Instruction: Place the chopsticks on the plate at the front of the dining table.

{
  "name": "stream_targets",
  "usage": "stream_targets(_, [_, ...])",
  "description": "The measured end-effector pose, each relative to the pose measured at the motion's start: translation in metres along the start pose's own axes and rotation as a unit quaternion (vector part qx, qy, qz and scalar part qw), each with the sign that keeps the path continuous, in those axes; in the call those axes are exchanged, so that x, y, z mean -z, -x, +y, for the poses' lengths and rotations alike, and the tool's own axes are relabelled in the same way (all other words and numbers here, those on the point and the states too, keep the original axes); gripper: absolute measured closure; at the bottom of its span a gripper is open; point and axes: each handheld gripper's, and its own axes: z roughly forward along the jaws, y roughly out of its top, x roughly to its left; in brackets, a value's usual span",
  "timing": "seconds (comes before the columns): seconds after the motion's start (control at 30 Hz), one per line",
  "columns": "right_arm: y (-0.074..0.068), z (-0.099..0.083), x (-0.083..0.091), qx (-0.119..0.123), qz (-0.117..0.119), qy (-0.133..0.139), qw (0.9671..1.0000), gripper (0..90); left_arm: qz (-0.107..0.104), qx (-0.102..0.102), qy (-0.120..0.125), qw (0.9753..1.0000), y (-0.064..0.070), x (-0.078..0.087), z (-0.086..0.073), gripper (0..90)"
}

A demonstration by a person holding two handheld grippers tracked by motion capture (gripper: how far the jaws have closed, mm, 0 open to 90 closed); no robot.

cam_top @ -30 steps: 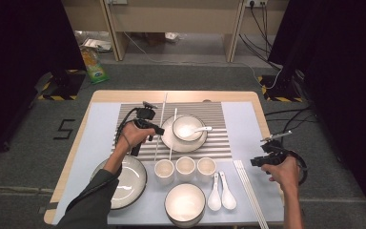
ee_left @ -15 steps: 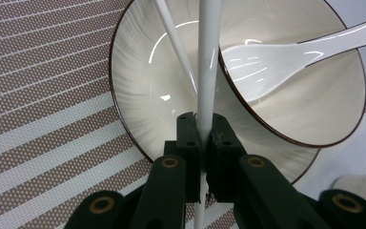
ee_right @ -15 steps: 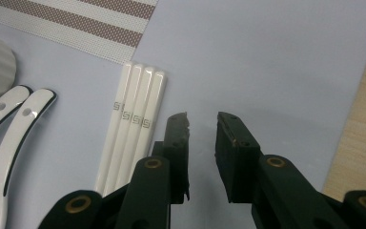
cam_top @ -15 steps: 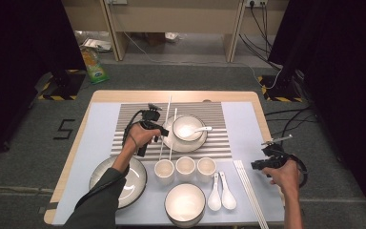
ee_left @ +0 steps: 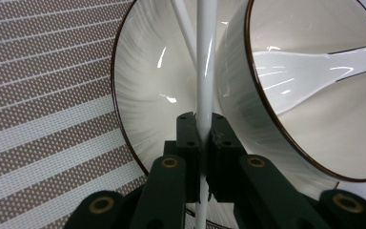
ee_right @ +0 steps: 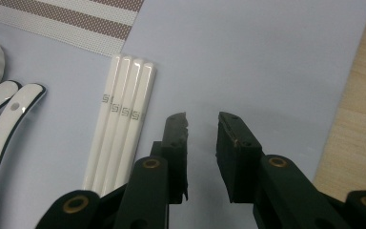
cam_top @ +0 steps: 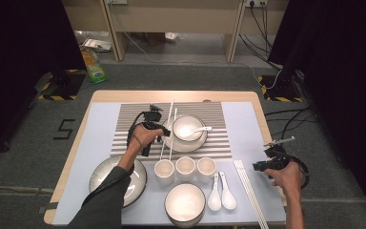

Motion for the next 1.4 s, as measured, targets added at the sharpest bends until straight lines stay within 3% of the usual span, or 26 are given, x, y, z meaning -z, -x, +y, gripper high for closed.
stream_targets(0.27, [0.002,-0.004,-0.003,-0.002,0.004,-0.003,1.0,73.2,-0.004,0.023,-0.004,0.9997,-0.005,-0.006,0.0,84.6])
stream_targets(0.53, [0.003,-0.006,-0.004,-0.002,0.006,-0.004,1.0,73.2,-0.002,0.031,-0.009,0.9995,-0.005,-0.011,0.0,84.6])
stream_targets(1.4, [0.003,-0.008,-0.005,0.0,0.012,-0.003,0.9999,72.9,0.024,0.037,-0.011,0.9989,-0.007,-0.012,-0.001,83.9])
